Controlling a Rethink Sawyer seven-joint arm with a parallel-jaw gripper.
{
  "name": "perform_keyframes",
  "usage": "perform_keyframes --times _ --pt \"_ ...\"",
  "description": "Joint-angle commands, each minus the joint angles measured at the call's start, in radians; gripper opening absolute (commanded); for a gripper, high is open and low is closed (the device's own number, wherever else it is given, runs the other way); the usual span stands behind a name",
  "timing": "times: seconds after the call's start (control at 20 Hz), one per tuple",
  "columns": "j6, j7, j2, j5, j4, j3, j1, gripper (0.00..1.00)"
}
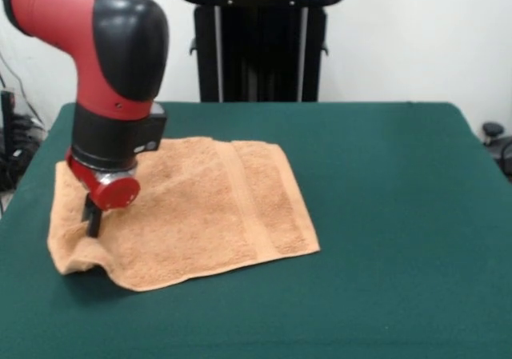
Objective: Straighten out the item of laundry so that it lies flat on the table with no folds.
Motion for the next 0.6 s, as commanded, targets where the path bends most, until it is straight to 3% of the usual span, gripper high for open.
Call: perform_keyframes --times 0.05,0.1,0.6 --pt "0.079 -0.033 0.017 -0.058 -0.096 0.078 -0.024 0.0" --pt "0.125 -0.052 0.007 -0.063 -0.078 0.102 -0.036 1.0" --pt "0.078 0.003 0.003 -0.051 -0.051 0.088 -0.019 1.0"
